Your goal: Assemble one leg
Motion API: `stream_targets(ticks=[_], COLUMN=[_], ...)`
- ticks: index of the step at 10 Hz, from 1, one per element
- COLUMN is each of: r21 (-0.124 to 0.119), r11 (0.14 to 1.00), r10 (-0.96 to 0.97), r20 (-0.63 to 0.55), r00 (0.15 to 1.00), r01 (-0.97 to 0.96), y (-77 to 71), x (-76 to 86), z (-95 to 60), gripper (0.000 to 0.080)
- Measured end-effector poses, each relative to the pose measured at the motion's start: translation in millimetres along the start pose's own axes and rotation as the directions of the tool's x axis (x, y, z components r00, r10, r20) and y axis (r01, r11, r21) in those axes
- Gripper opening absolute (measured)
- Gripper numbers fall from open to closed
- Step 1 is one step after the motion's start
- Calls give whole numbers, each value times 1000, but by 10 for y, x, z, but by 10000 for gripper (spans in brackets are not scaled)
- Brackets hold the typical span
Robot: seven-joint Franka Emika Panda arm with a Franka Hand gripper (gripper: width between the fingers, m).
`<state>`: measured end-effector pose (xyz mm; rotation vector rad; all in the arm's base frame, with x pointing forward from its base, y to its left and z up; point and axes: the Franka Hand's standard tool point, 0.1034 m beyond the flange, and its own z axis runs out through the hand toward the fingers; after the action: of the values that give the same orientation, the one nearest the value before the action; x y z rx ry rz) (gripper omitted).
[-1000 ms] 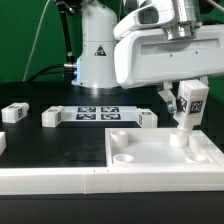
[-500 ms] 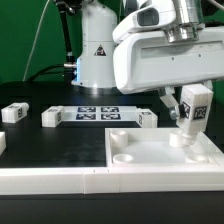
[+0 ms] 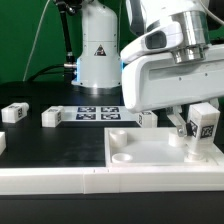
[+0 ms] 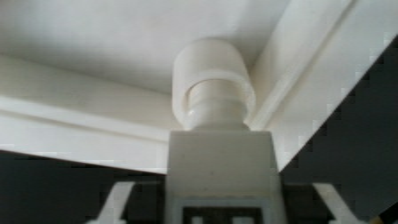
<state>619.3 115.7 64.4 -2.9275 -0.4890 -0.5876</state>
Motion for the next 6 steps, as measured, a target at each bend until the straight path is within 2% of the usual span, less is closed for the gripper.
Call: stream_targets(ticks=[3, 6], r21=[-7, -35], r11=[1000, 999], r10=[1, -5], r20=[-17, -87], r00=[1000, 996], r01=[-1, 2], y=[0, -13], x=[-28, -74], z=[35, 21], gripper=[290, 290])
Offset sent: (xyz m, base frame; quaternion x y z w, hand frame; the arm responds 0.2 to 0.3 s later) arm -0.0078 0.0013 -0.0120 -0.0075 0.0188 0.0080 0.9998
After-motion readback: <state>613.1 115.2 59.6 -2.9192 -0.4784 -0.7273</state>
